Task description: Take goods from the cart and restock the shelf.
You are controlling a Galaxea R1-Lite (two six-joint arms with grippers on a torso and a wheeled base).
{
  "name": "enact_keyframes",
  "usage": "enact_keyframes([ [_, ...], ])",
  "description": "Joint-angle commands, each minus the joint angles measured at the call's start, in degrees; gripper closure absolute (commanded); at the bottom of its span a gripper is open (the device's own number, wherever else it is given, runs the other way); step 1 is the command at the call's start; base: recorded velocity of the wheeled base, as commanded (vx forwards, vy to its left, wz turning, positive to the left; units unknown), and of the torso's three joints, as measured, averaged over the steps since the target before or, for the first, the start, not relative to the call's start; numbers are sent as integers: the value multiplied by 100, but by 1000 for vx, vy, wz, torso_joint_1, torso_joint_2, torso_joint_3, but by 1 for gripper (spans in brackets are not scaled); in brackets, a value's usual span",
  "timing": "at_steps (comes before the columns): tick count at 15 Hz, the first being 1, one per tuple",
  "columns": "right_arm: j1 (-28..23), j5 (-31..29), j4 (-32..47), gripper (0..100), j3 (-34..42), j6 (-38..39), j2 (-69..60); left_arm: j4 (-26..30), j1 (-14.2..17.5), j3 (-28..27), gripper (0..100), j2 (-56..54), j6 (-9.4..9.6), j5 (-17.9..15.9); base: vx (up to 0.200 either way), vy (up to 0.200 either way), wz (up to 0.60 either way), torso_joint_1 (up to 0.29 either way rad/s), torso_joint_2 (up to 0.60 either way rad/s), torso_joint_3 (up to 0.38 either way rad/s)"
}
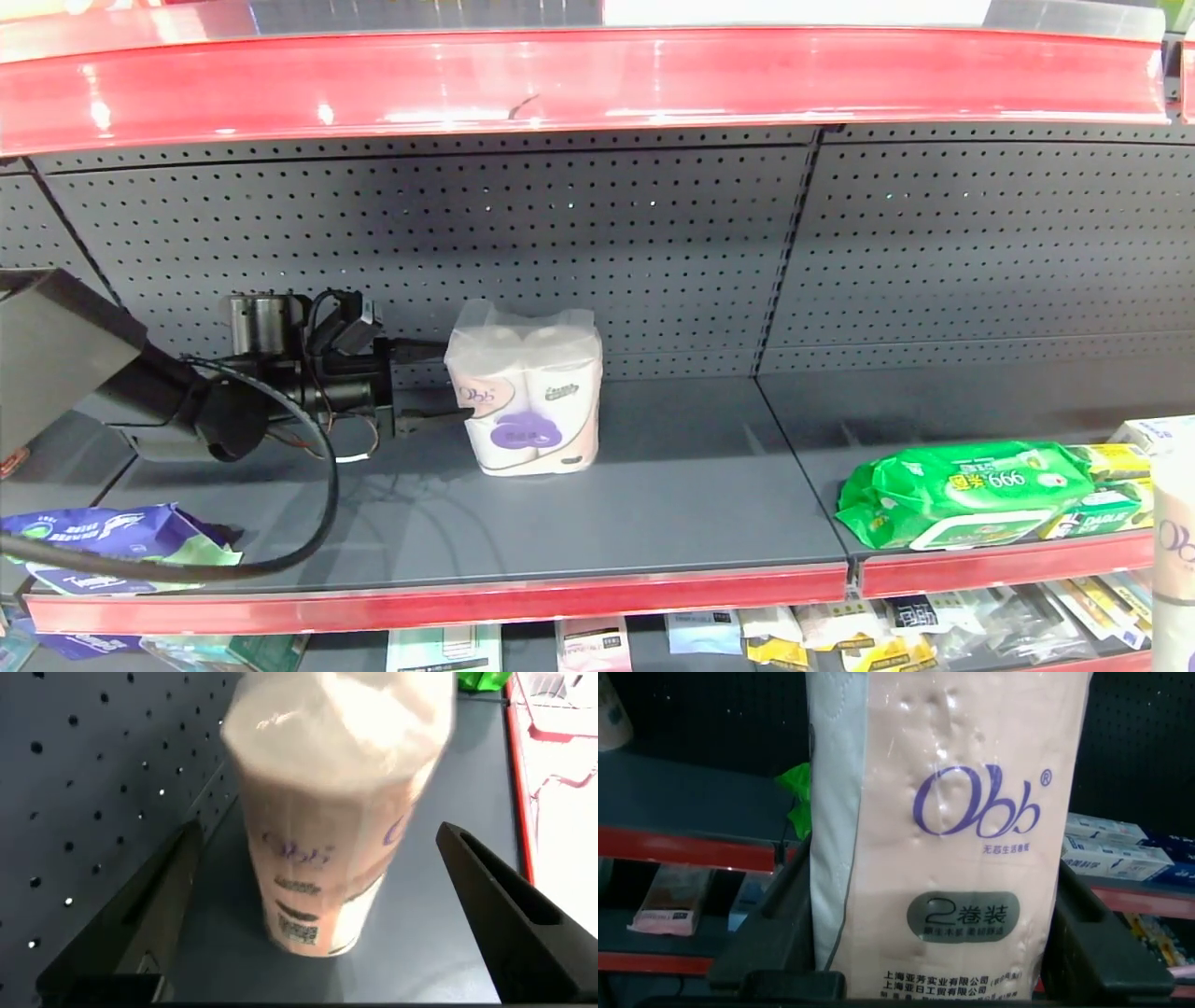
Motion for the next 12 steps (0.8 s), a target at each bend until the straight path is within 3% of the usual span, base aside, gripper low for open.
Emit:
enact_keyframes([
  [1,1,1,-1,100,33,5,5,-16,-42,-18,0,118,-56,1,0,0,0,0,0,0],
  [5,1,10,-1,100,42,-3,14,-16,-244,-379,0,321,-153,9,0,0,0,0,0,0],
  [12,1,10,-9,100,157,-3,5,-113,-420,-633,0,663,-153,88,0,0,0,0,0,0],
])
